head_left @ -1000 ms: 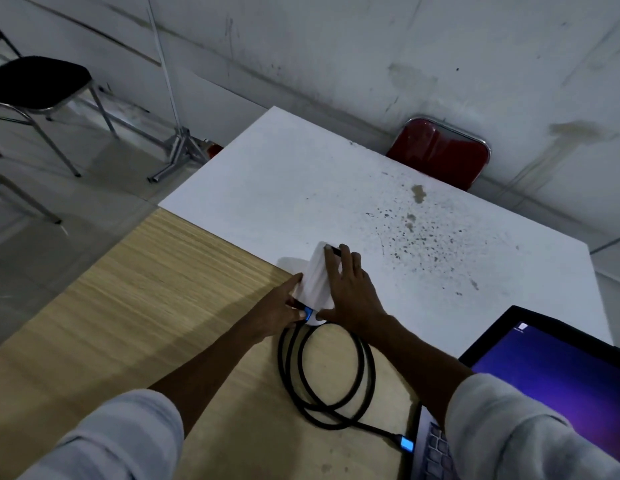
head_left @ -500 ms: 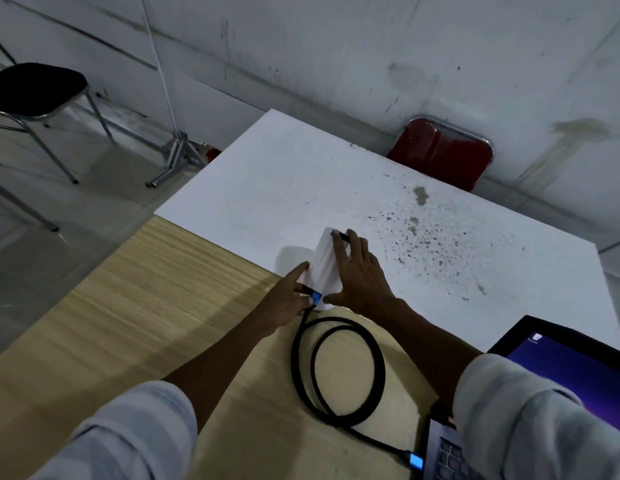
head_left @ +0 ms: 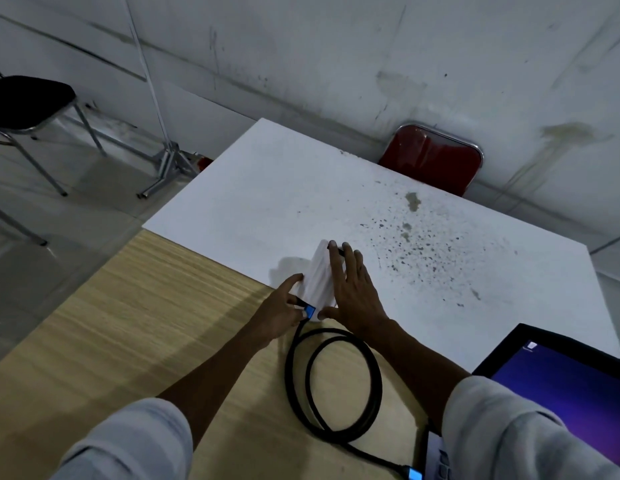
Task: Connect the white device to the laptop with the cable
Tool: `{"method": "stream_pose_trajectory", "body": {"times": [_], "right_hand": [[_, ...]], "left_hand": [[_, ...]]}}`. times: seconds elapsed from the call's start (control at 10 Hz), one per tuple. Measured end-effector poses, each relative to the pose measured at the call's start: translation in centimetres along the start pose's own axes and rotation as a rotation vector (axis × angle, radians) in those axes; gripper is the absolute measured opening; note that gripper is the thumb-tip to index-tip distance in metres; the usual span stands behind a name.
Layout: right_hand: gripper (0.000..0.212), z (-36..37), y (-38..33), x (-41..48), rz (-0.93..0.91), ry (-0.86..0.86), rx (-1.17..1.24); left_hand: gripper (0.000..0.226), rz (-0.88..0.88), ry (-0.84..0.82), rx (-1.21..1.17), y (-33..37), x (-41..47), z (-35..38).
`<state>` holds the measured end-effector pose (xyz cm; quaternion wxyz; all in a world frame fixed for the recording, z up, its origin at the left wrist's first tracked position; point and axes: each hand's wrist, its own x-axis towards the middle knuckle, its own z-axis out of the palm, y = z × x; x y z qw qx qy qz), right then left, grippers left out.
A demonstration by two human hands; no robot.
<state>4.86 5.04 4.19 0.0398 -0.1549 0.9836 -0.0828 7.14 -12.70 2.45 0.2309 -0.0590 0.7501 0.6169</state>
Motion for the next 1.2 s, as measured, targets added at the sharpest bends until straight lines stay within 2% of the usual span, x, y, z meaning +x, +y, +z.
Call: {"method": "stream_pose_trajectory", "body": {"times": [0.2, 0.6, 1.0, 1.1, 1.2], "right_hand": [[0.136, -0.3, -0.1, 0.0, 0.012, -0.032, 0.022], [0.138, -1.4, 0.5, 1.6, 0.03, -0.132, 0.042], [0.138, -1.6, 0.5, 0.5, 0.032, -0.129, 0.091], [0.134, -2.1, 0.7, -0.8, 0.04, -0.143, 0.084], [0.12, -3.3, 1.0, -2.6, 0.063, -0.124, 0.078]], "left_hand": [[0.076, -0.016, 0.018, -0.001, 0.1, 0.0, 0.4], [0.081, -0.035, -0.003, -0.037, 0.3, 0.2, 0.4], [0.082, -0.072, -0.029, -0.035, 0.9, -0.3, 0.5], [0.08, -0.104, -0.04, -0.064, 1.1, -1.3, 0.0], [0.07, -0.079, 0.062, 0.045, 2.5, -2.5, -0.4]]}}
